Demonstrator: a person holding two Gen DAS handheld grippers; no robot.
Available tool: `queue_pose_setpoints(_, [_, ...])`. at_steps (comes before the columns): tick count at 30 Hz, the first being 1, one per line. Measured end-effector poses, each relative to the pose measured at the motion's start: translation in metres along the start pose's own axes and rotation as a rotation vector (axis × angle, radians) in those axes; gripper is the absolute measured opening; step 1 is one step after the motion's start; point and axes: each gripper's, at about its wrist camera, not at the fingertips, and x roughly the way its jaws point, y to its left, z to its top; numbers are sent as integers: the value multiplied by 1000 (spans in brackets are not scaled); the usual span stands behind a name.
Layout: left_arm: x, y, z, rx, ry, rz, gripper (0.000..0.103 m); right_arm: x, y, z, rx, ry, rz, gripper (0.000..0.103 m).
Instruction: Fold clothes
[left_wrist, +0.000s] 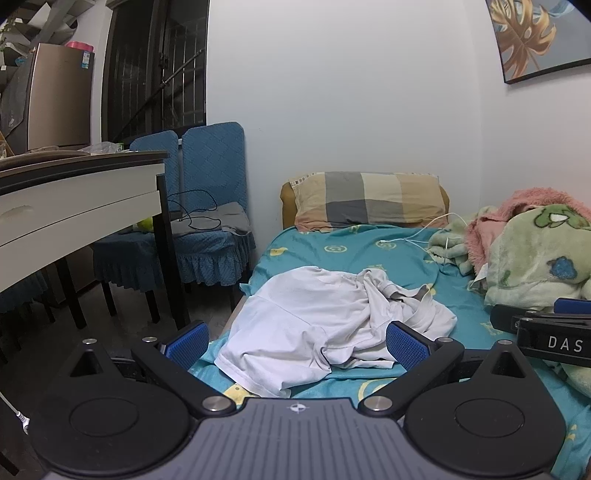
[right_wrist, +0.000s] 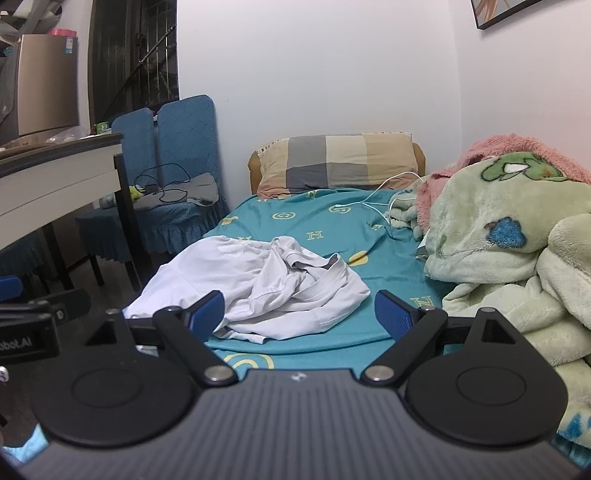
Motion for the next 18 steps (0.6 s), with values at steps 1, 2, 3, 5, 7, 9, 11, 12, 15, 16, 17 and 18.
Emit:
queue_pose_setpoints(1, [0, 0, 0, -4, 0, -1, 103, 0, 0, 0, 4, -1, 1, 90])
queue_pose_setpoints(2, [0, 0, 0, -9, 1, -2, 103, 1, -1, 0, 6, 0, 0, 90])
queue_pose_setpoints(3, [-1, 1, 0, -13, 1, -4, 103, 1, 0, -1, 5, 1, -1, 90])
queue_pose_setpoints(5, [-1, 2, -1, -9, 0, 2, 103, -1, 3, -1, 5, 1, -1, 90])
queue_pose_setpoints(7, [-2, -1, -7, -11, 5, 3, 103, -3, 4, 0, 4, -2, -1, 90])
queue_pose_setpoints(9, [5, 0, -7, -22, 14, -2, 103, -3, 4, 2, 6, -3, 1, 90])
queue_pose_setpoints(11, [7, 2, -11, -27, 21, -3, 103, -1, 0, 2, 15, 2, 7, 90])
queue_pose_setpoints(12, [8, 3, -13, -28, 25, -1, 103, 0, -1, 2, 19, 5, 9, 90])
queue_pose_setpoints(15, [6, -3, -9, -10, 36, 7, 103, -1, -4, 4, 28, 3, 13, 90])
queue_pose_setpoints(16, [5, -3, -10, -6, 33, 9, 103, -2, -4, 4, 29, 2, 14, 90])
queue_pose_setpoints(17, [6, -7, -8, 2, 37, 10, 103, -3, -4, 5, 29, 0, 16, 90])
queue_pose_setpoints(18, [5, -8, -8, 3, 37, 8, 103, -4, -4, 5, 27, -2, 18, 90])
